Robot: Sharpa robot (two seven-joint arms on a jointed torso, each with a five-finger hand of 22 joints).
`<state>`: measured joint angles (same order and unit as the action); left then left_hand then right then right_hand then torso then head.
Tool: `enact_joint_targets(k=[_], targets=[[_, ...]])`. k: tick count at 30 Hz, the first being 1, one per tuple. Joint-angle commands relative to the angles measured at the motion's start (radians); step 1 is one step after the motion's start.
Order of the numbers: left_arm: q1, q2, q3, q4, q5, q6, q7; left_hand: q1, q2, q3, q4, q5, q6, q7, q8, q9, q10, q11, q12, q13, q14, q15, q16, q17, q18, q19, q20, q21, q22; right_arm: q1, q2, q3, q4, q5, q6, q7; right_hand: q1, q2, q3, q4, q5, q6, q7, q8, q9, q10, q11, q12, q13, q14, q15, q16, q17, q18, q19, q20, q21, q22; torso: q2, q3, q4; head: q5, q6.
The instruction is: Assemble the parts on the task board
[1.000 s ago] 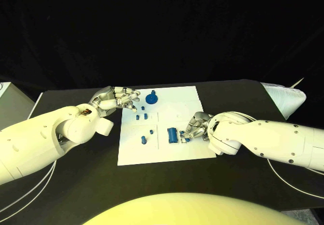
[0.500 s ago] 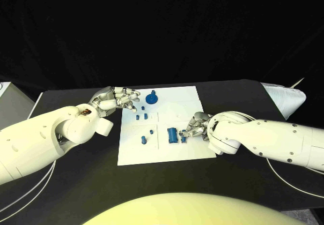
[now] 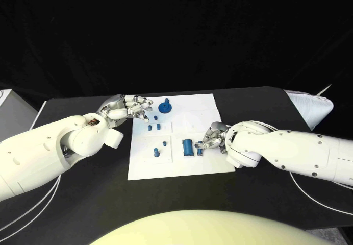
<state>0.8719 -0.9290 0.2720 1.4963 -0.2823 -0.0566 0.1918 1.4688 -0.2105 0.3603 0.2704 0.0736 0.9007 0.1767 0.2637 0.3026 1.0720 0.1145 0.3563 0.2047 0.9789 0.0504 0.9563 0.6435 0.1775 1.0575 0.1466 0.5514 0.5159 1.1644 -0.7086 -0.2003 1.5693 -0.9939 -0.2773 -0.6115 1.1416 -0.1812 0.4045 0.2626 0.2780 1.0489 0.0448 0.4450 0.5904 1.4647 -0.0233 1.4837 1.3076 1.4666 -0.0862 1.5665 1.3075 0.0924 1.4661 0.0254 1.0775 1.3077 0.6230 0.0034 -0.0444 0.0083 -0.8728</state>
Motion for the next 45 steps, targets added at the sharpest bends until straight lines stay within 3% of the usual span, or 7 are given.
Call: enact_joint_targets(k=[1,8,16,26,29,41,45], targets=[[-0.001,0.002,0.0,0.002,0.0,0.017,0.004,0.005,0.0,-0.002,0.006,0.002,-0.007,0.001,0.004,0.001,-0.006,-0.003,0.006,0.001,-0.001,0.001,0.005,-0.001,0.002,-0.007,-0.001,0.006,0.002,-0.002,0.002,-0.001,0.007,0.007,0.042,0.022,0.016,-0.009,0.007,-0.009,0.0,-0.003,-0.005,0.007,0.002,0.065,-0.008,0.003,0.21,0.104,-0.005,0.004,0.263,-0.016,0.044,-0.008,-0.003,0.13,0.0,-0.0001,-0.0005,0.0,0.0],[-0.001,0.002,0.0,0.001,0.0,0.017,0.004,0.006,0.001,-0.002,0.006,0.002,-0.007,0.001,0.005,0.002,-0.008,-0.003,0.006,0.001,-0.001,0.001,0.005,-0.002,0.002,-0.007,-0.001,0.006,0.002,-0.002,-0.002,-0.001,0.015,0.005,0.058,0.031,0.03,-0.032,0.014,-0.03,-0.028,-0.004,-0.006,0.01,0.004,0.064,-0.008,0.0,0.209,0.104,-0.005,0.004,0.263,-0.016,0.044,-0.008,-0.007,0.13,0.0,0.0006,0.0,0.0,0.0],[-0.001,0.003,0.0,0.0,-0.001,0.017,0.004,0.006,0.001,-0.002,0.006,0.002,-0.007,0.001,0.005,0.002,-0.008,-0.003,0.006,0.001,-0.001,0.001,0.005,-0.002,0.002,-0.007,-0.001,0.006,0.002,-0.002,-0.003,-0.001,0.02,0.001,0.058,0.035,0.042,-0.032,0.023,-0.04,-0.051,-0.003,-0.006,0.011,0.004,0.064,-0.008,0.0,0.209,0.104,-0.006,0.004,0.263,-0.016,0.044,-0.009,-0.006,0.131,0.0,0.0003,-0.0002,0.001,0.0],[-0.001,0.004,0.0,0.0,-0.001,0.017,0.004,0.006,0.001,-0.002,0.006,0.002,-0.007,0.001,0.005,0.002,-0.008,-0.003,0.006,0.001,-0.001,0.001,0.005,-0.002,0.002,-0.007,-0.001,0.006,0.002,-0.002,-0.004,-0.001,0.014,-0.006,0.047,0.036,-0.018,-0.039,-0.041,0.015,-0.156,-0.01,0.005,0.01,0.002,0.056,0.001,-0.017,0.199,0.104,0.002,0.004,0.263,-0.014,0.042,-0.003,-0.025,0.129,0.0,0.0,0.0001,0.003,0.0],[-0.001,0.004,0.0,-0.001,-0.001,0.017,0.003,0.006,0.001,-0.002,0.006,0.002,-0.007,0.001,0.005,0.002,-0.008,-0.003,0.006,0.001,-0.001,0.001,0.005,-0.002,0.002,-0.007,-0.001,0.006,0.002,-0.002,-0.005,-0.001,0.012,-0.007,0.047,0.034,-0.029,-0.037,-0.074,0.024,-0.112,-0.012,0.007,0.011,0.003,0.054,0.002,-0.019,0.198,0.104,0.003,0.004,0.263,-0.014,0.042,-0.002,-0.027,0.13,0.0,-0.0001,0.0,0.003,0.0],[-0.001,0.004,0.0,-0.001,-0.001,0.017,0.003,0.007,0.003,-0.001,0.006,0.002,-0.008,0.001,0.007,0.002,-0.011,-0.002,0.007,0.002,-0.002,0.001,0.005,-0.002,0.002,-0.01,0.0,0.008,0.004,-0.002,-0.014,-0.001,0.011,-0.023,0.046,0.029,-0.034,-0.036,-0.086,0.026,-0.113,-0.013,0.007,0.012,0.004,0.054,0.003,-0.021,0.197,0.104,0.004,0.004,0.263,-0.014,0.042,-0.001,-0.029,0.13,0.0,0.0004,-0.0003,0.002,0.0],[-0.001,0.004,0.0,-0.002,-0.001,0.018,0.003,0.007,0.003,-0.001,0.006,0.002,-0.008,0.001,0.007,0.002,-0.011,-0.002,0.007,0.002,-0.002,0.001,0.005,-0.002,0.002,-0.01,0.0,0.008,0.004,-0.002,-0.018,-0.001,0.01,-0.03,0.038,0.027,-0.02,-0.02,-0.084,0.021,-0.111,-0.013,0.005,0.013,0.004,0.054,0.001,-0.02,0.198,0.104,0.003,0.004,0.263,-0.014,0.043,-0.002,-0.028,0.131,0.0,0.0003,-0.0001,0.001,0.0]])
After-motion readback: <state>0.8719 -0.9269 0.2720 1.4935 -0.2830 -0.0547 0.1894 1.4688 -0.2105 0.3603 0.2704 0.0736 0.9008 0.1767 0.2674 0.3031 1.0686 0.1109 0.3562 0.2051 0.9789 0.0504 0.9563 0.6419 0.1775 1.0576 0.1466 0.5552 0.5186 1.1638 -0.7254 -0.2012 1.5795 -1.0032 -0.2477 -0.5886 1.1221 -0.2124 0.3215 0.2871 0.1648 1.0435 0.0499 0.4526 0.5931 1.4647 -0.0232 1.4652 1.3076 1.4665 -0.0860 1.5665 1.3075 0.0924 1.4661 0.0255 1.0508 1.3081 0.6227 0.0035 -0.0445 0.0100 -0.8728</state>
